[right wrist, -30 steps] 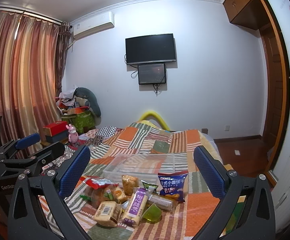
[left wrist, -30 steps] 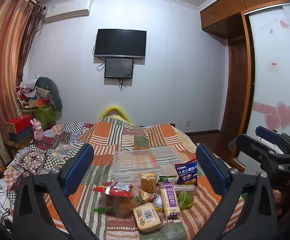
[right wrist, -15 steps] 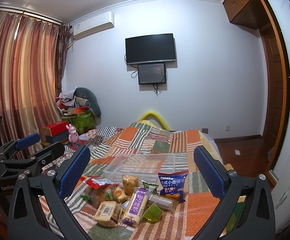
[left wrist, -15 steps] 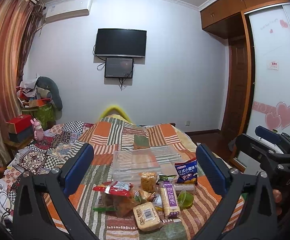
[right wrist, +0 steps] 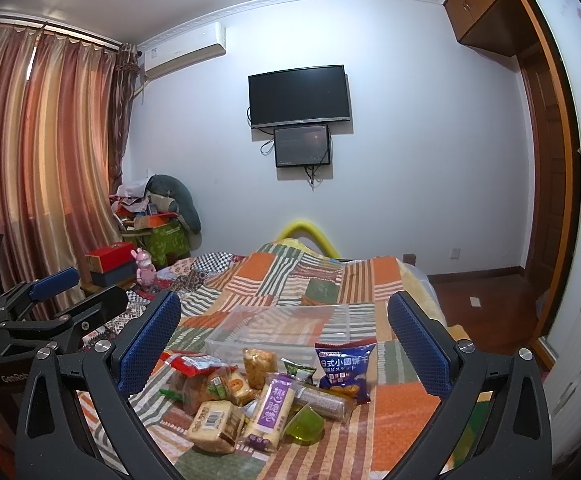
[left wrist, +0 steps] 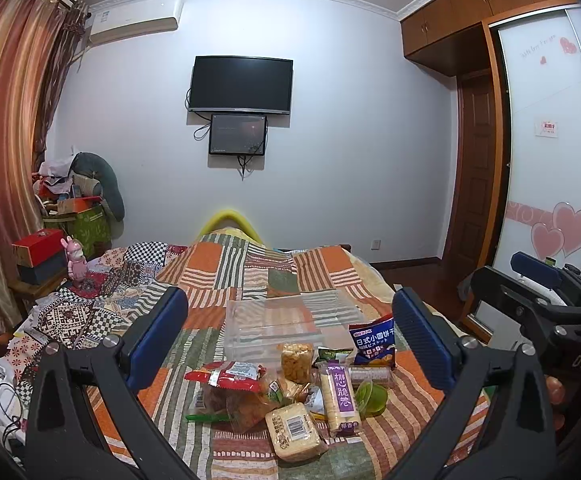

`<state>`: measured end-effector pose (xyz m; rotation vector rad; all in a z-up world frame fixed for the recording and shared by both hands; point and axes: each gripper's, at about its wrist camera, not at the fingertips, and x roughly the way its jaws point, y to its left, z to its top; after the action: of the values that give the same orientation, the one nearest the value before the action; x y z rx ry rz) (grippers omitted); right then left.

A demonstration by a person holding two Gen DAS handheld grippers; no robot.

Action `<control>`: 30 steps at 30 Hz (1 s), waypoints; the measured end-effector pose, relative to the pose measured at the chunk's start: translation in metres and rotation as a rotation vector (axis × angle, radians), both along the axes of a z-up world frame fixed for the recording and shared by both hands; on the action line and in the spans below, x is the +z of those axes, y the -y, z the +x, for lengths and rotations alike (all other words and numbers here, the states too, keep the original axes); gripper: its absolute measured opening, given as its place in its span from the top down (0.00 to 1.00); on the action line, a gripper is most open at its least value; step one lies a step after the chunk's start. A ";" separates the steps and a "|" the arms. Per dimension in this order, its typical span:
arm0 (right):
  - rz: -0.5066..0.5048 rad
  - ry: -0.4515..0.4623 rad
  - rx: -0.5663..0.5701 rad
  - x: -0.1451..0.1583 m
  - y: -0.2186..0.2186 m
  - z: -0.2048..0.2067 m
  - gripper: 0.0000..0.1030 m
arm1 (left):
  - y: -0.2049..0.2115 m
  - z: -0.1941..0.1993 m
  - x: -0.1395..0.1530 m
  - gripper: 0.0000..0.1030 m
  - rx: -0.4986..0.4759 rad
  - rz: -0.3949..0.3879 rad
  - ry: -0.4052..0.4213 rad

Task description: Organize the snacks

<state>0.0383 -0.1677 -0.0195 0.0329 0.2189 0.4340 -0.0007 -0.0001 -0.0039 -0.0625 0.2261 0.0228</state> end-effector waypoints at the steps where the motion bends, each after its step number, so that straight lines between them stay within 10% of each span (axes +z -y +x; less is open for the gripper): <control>1: 0.000 0.000 0.000 0.000 0.000 0.000 0.00 | 0.000 0.000 0.000 0.00 0.001 0.001 0.000; 30: -0.001 -0.018 0.015 -0.006 -0.001 0.005 0.00 | 0.001 0.011 -0.012 0.00 0.003 0.013 -0.040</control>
<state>0.0434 -0.1663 -0.0255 0.0345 0.2376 0.4485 0.0108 -0.0011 -0.0157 -0.0494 0.2660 0.0282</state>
